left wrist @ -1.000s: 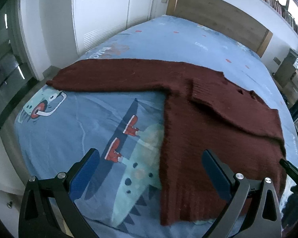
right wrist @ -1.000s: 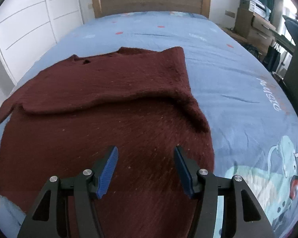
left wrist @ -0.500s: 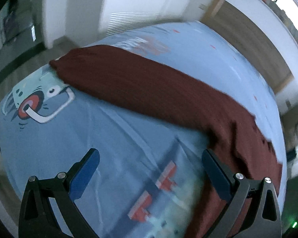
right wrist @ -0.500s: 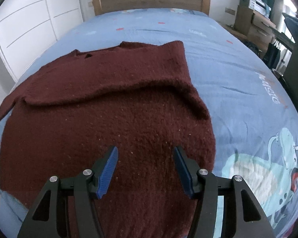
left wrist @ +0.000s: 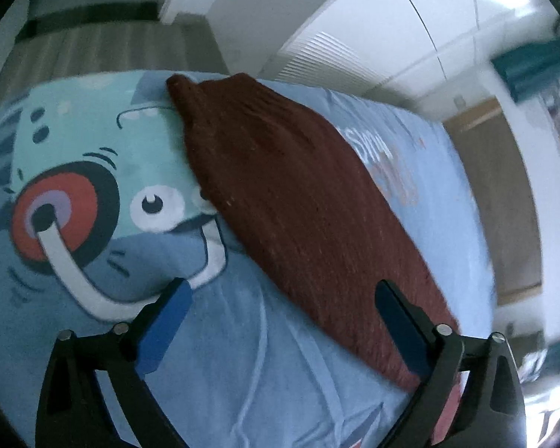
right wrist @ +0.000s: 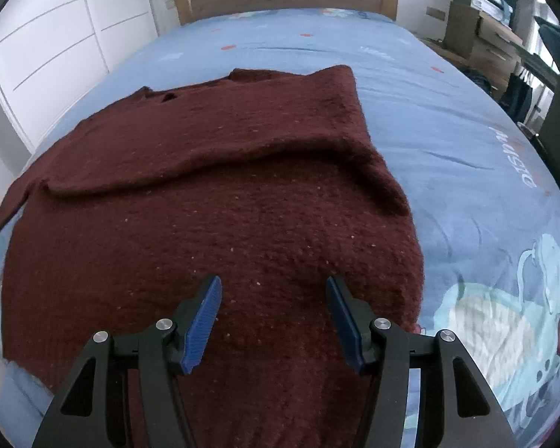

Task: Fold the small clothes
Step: 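Grasp the sweater's other side edge with the left gripper, then fold the gripped side over onto the first fold and open the left gripper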

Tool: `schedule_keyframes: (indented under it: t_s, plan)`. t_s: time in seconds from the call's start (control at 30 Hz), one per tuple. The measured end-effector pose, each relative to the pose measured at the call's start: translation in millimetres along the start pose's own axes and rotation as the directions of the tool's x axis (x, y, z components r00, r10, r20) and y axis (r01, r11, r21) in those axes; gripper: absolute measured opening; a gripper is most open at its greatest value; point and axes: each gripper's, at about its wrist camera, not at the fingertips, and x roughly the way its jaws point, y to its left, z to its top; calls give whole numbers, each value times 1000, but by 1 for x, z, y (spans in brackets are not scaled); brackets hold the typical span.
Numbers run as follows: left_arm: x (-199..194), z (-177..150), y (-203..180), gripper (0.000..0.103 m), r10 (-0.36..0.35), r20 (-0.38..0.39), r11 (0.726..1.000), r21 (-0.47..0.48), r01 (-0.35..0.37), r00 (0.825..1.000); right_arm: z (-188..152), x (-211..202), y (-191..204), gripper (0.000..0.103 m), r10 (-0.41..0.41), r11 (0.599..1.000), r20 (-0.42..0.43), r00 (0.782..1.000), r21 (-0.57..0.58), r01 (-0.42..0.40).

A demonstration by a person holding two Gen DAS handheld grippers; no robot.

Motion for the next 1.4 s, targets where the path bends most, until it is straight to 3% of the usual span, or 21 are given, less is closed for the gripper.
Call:
schedule_keyframes:
  t_s: [0.2, 0.27, 0.33, 0.5, 0.67, 0.77, 0.83, 1.1, 1.4]
  plan:
    - [-1, 16, 11, 82, -90, 32, 993, -70, 92, 995, 3, 1, 1, 60, -3, 1000, 0, 1000, -7, 3]
    - [-2, 23, 17, 73, -139, 43, 984, -110, 143, 989, 2, 3, 2, 60, -5, 1000, -4, 1000, -9, 5]
    - [0, 29, 23, 54, -189, 47, 968, -158, 194, 981, 1, 4, 3, 60, -8, 1000, -8, 1000, -12, 8]
    - [6, 46, 34, 42, -263, 58, 935, -233, 269, 963, 0, 6, 3, 60, -12, 1000, -17, 1000, -18, 12]
    - [9, 61, 37, 36, -301, 62, 915, -264, 306, 952, 3, 4, 0, 60, -18, 1000, -14, 1000, -15, 17]
    - [16, 67, 41, 24, -297, 57, 911, -282, 301, 953, 2, 4, -1, 60, -19, 1000, -13, 1000, -6, 19]
    - [21, 67, 42, 9, -284, 49, 914, -289, 286, 957, 1, 4, -2, 60, -19, 1000, -15, 1000, -5, 19]
    - [11, 61, 20, 6, -253, 61, 932, -254, 260, 966, 2, 1, -6, 60, 1, 1000, -10, 1000, 2, -1]
    - [-3, 46, -43, 6, -358, 39, 914, -190, 359, 933, -3, -14, -17, 60, 24, 999, 20, 999, 27, -25]
